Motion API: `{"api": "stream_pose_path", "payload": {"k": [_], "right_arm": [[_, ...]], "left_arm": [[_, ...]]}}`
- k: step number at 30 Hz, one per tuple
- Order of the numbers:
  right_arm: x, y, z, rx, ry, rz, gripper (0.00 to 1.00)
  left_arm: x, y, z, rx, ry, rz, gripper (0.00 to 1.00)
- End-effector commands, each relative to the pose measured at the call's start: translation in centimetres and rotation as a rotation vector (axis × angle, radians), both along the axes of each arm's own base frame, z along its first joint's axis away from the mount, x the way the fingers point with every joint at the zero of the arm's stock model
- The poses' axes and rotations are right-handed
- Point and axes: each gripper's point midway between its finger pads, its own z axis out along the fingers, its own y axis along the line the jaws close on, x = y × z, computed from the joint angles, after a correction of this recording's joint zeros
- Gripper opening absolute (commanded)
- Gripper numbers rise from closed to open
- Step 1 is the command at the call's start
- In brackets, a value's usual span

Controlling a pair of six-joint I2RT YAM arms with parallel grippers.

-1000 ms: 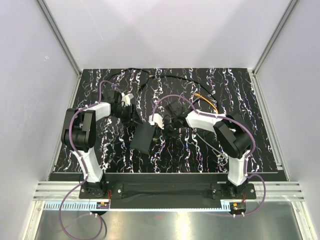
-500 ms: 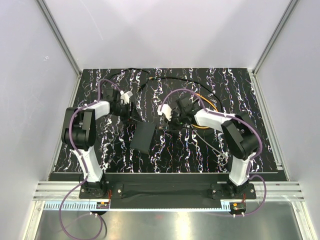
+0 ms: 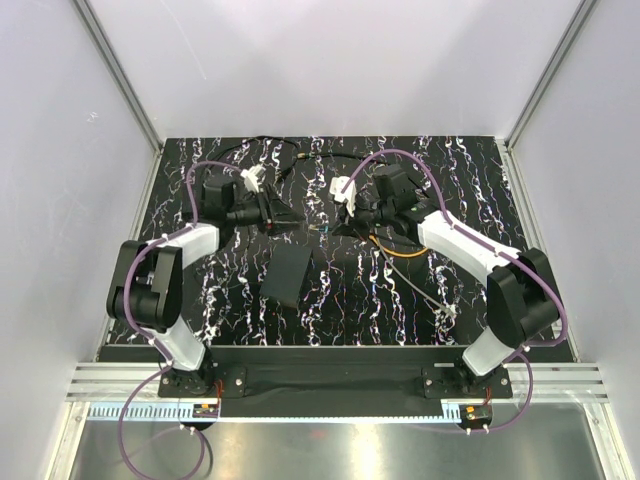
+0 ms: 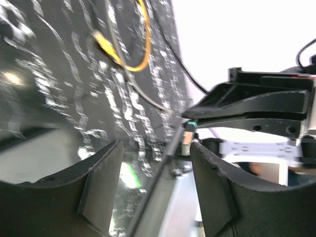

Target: Insert the plug into the switch port

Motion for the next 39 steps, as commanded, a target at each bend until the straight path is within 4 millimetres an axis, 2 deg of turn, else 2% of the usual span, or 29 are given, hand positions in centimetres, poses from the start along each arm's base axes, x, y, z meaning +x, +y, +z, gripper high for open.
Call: {"api": "stream_pose_path", "payload": {"k": [1, 7, 12, 17, 18, 22, 30, 33, 39], "right_arm": [[-0.3, 1.3, 2.4, 0.077, -0.005, 0.042, 0.00], [-0.5, 1.4, 2.1, 0.077, 0.002, 0.052, 0.00], [-0.3, 1.4, 1.8, 0.075, -0.002, 0.050, 0.00], [-0.1, 1.3, 1.9, 0.074, -0.007, 0.041, 0.00], [-0.1, 1.3, 1.9, 0.076, -0.010, 0.039, 0.00], [-0.1, 1.2, 1.9, 0.068, -0.019, 0.039, 0.00], [-0.2, 1.1, 1.0, 0.051, -0.018, 0.045, 0.00], [-0.1, 1.1, 1.0, 0.052, -0.019, 0.049, 0.00], [-0.3, 1.1, 0.9, 0.052, -0.012, 0.054, 0.00]], "left_arm": [[-0.6, -1.3, 3.8, -0.142, -0.031, -0.028, 0.62], [-1.0, -2.5, 4.6, -0.198, -0.036, -0.045, 0.59], [-1.6, -3.4, 4.4, -0.222, -0.013, -0.067, 0.54], [-1.6, -3.5, 3.6, -0.200, 0.012, -0.069, 0.54], [-1.6, -3.5, 2.7, -0.175, 0.027, -0.062, 0.54], [-2.1, -3.2, 1.5, -0.137, 0.041, -0.053, 0.54], [-2.7, -3.3, 2.6, -0.182, 0.010, -0.074, 0.47], [-2.8, -3.4, 2.6, -0.185, 0.015, -0.078, 0.41], [-2.8, -3.7, 2.6, -0.195, 0.015, -0.084, 0.19]]}}
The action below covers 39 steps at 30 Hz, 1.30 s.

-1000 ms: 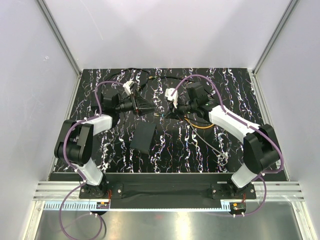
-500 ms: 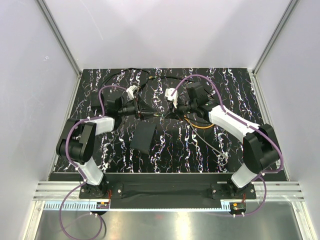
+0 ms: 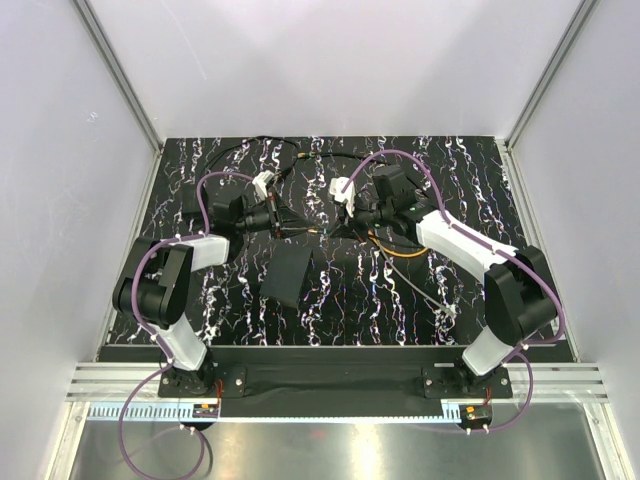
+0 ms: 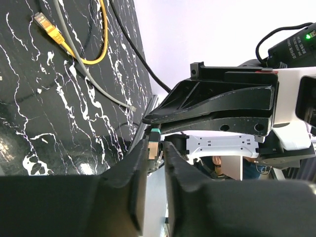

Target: Insert the plug into the switch port

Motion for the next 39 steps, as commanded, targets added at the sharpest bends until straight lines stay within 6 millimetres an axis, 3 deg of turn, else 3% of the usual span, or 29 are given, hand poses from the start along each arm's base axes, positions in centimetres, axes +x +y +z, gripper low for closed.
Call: {"api": "stream_pose_path", "payload": {"k": [1, 4, 6, 17, 26, 30, 39], "right_arm": [[0.2, 0.7, 1.1, 0.032, -0.044, 0.032, 0.00], [-0.1, 0.6, 0.8, 0.017, -0.046, 0.054, 0.26], [-0.2, 0.6, 0.9, 0.012, -0.050, 0.060, 0.33], [-0.1, 1.4, 0.2, -0.053, -0.119, 0.098, 0.34], [1.0, 1.2, -0.4, -0.103, -0.125, 0.039, 0.49], [0.6, 1.1, -1.1, -0.118, -0.116, 0.069, 0.39], [-0.1, 1.6, -1.7, -0.129, -0.118, 0.118, 0.38]], "left_arm": [[-0.4, -0.3, 1.3, -0.027, -0.074, -0.029, 0.17], [-0.3, -0.3, 1.2, -0.026, -0.063, -0.029, 0.04], [-0.2, -0.3, 1.0, -0.023, -0.056, -0.026, 0.00], [-0.1, -0.4, 0.3, 0.006, -0.029, -0.031, 0.00], [-0.4, -0.1, -1.3, 0.065, -0.003, -0.027, 0.00], [-0.3, -0.2, -1.2, 0.066, -0.006, -0.024, 0.00], [-0.3, -0.2, -1.2, 0.065, 0.000, -0.027, 0.00]]}}
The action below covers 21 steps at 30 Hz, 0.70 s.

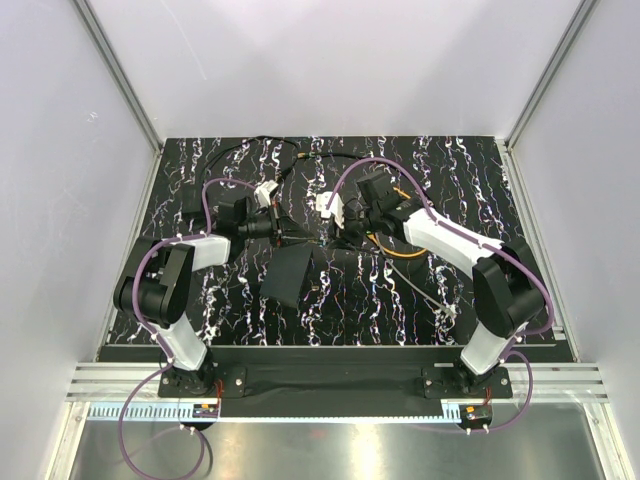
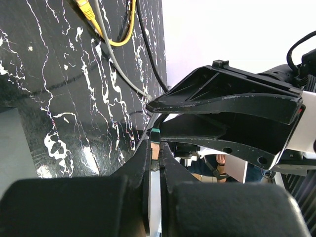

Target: Insert the plug into the switch port

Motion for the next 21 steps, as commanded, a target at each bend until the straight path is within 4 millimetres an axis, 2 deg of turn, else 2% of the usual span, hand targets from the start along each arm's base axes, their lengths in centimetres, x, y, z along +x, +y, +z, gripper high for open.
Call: {"api": "stream_pose_path", "payload": {"k": [1, 4, 6, 7, 9, 10, 12, 13, 14, 15, 18, 21], "right_arm": [[0.5, 0.9, 1.3, 0.012, -0.054, 0.033, 0.37], [0.6, 0.9, 1.1, 0.009, -0.055, 0.031, 0.36], [0.7, 0.9, 1.1, 0.010, -0.059, 0.030, 0.32], [0.6, 0.9, 0.9, 0.007, -0.057, 0.033, 0.28], [0.7, 0.9, 1.1, 0.011, -0.063, 0.033, 0.07], [0.8, 1.0, 1.1, 0.015, -0.067, 0.032, 0.01], [0.9, 1.0, 1.1, 0.016, -0.064, 0.017, 0.00], [0.9, 0.9, 0.7, 0.013, -0.056, 0.008, 0.00], [1.2, 1.0, 0.7, 0.017, -0.061, -0.003, 0.00], [1.2, 0.9, 0.3, 0.009, -0.055, -0.013, 0.00], [1.3, 0.1, -1.7, -0.044, -0.012, -0.069, 0.00], [1.7, -0.5, -3.8, -0.112, 0.042, -0.140, 0.00]], "left_arm": [[0.7, -0.4, 1.9, -0.020, -0.082, -0.016, 0.00], [0.6, -0.5, 1.8, -0.019, -0.078, -0.018, 0.00], [0.6, -0.5, 1.9, -0.020, -0.076, -0.017, 0.00], [0.6, -0.6, 1.9, -0.021, -0.078, -0.020, 0.00], [0.6, -0.6, 1.9, -0.021, -0.076, -0.020, 0.00], [0.5, -0.7, 2.0, -0.021, -0.079, -0.022, 0.08], [0.5, -0.7, 2.0, -0.018, -0.082, -0.021, 0.23], [0.6, -0.7, 2.1, -0.016, -0.087, -0.021, 0.25], [0.6, -0.4, 1.8, -0.005, -0.082, -0.017, 0.36], [0.9, -0.2, 1.9, 0.006, -0.091, -0.008, 0.41], [3.0, 2.0, 2.0, 0.089, -0.143, 0.060, 0.51], [5.5, 5.7, 1.3, 0.236, -0.187, 0.157, 0.53]]}}
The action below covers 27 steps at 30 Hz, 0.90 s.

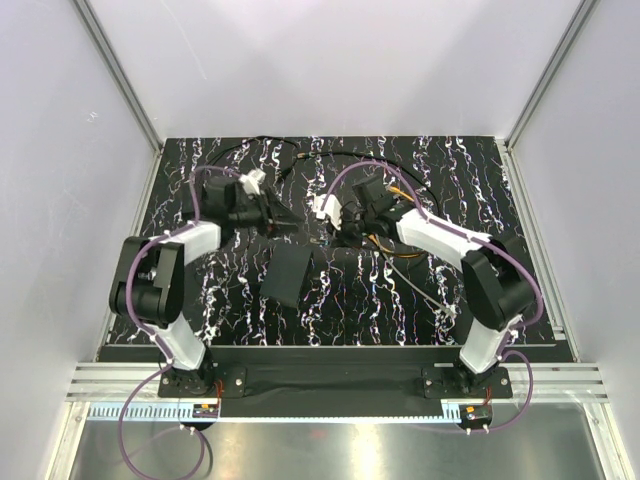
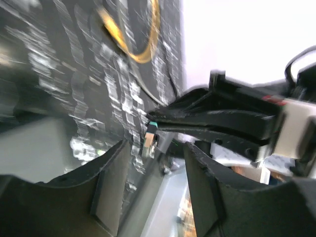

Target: Insert the plug into the switch port

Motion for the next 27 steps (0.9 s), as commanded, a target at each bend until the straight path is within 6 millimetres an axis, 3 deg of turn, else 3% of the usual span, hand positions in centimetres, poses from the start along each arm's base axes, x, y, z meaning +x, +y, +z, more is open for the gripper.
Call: {"api": "stream_pose_path", "payload": {"k": [1, 5, 11, 17, 27], "right_arm": [[0.7, -0.1, -2.2, -0.067, 0.045, -0.092, 0.00], [0.3, 0.1, -4.1, -0.126, 0.080, -0.139, 0.00], [-0.5, 0.3, -6.3, -0.210, 0.109, -0.174, 0.00], [-1.0, 0.9, -7.5, -0.246, 0.142, -0.207, 0.00], [0.3, 0.9, -8.3, -0.269, 0.160, -0.326, 0.00]], "left_arm": [[3.1, 4.2, 1.1, 0.171, -0.140, 0.111, 0.53], [3.6, 7.1, -1.5, 0.327, -0.108, 0.172, 0.53], [3.4, 8.8, -4.6, 0.444, -0.039, 0.222, 0.54], [3.2, 9.0, -5.8, 0.457, -0.016, 0.225, 0.54], [2.5, 8.4, -7.2, 0.466, 0.013, 0.208, 0.53]]}}
